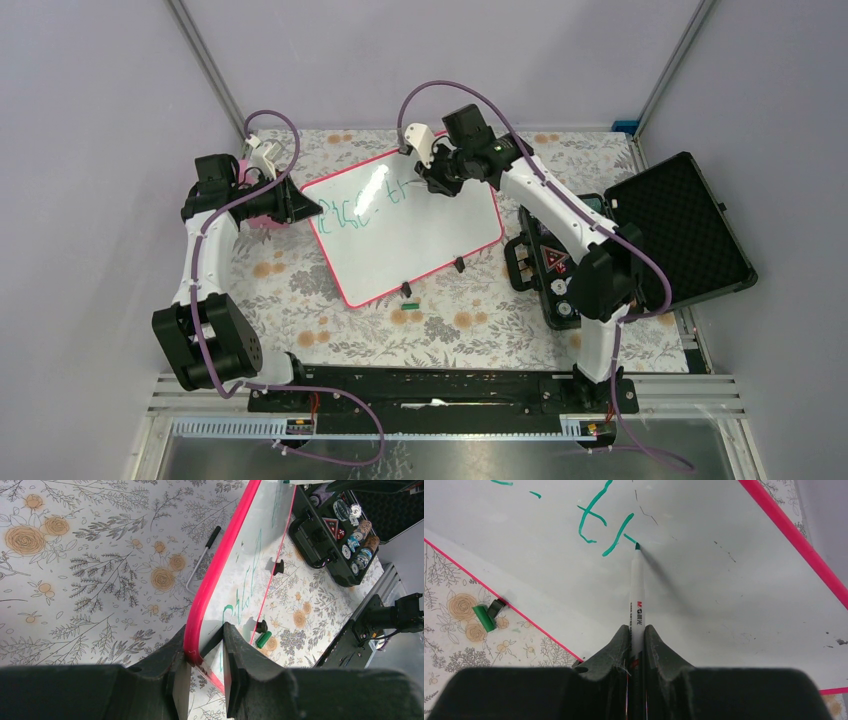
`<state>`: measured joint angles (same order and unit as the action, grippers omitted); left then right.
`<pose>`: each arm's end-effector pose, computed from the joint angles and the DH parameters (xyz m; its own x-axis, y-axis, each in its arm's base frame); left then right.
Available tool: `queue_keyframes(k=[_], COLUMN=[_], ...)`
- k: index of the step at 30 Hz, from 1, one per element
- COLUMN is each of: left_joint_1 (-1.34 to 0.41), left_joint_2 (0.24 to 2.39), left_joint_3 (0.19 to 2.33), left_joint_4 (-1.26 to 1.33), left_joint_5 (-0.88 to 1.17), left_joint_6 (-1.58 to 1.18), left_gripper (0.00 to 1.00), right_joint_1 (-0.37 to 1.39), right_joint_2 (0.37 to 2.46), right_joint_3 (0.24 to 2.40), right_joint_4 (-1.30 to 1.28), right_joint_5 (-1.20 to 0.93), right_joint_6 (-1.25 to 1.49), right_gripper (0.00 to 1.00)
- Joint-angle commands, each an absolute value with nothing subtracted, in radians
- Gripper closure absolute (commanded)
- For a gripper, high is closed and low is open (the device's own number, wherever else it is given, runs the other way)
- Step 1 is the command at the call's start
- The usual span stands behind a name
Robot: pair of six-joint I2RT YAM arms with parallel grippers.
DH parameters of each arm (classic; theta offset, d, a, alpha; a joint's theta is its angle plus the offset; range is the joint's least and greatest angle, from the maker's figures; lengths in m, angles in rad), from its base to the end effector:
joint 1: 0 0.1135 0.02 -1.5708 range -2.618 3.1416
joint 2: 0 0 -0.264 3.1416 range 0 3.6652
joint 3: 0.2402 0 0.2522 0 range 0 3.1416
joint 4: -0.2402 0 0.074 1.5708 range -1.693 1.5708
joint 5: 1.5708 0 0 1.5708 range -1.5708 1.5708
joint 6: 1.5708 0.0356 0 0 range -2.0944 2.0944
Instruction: Write a sentence on the whiteboard
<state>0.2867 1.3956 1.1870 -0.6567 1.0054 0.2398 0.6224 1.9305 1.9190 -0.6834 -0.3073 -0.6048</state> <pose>0.2832 0.0522 0.3106 -0.6206 -0.0503 -0.7825 0.5364 0.7007 -0.4704 0.3524 0.2661 0.3487 -0.0047 -0.6704 -0.7420 -0.9082 0.3134 -0.2774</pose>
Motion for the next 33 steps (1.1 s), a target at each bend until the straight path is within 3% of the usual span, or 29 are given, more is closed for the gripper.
queue_keyframes(k=[1, 33], left_joint_1=[0.276, 0.276], left_joint_2=[1.359, 1.354], left_joint_3=[1.192, 1.192], left_joint_4=[-0.618, -0.621], left_joint_5=[0.968, 0.967], left_joint_6=[0.322, 0.322], left_gripper=[1.0, 1.0], right_joint_1=[0.608, 0.589], right_joint_2=[1.846, 1.949], right_joint_3=[1.888, 1.981], right_joint_4=[-0.649, -0.66], right_joint_5=[-0.346, -0.265], right_joint_6=[-0.607, -0.602], right_gripper=[1.0, 1.0])
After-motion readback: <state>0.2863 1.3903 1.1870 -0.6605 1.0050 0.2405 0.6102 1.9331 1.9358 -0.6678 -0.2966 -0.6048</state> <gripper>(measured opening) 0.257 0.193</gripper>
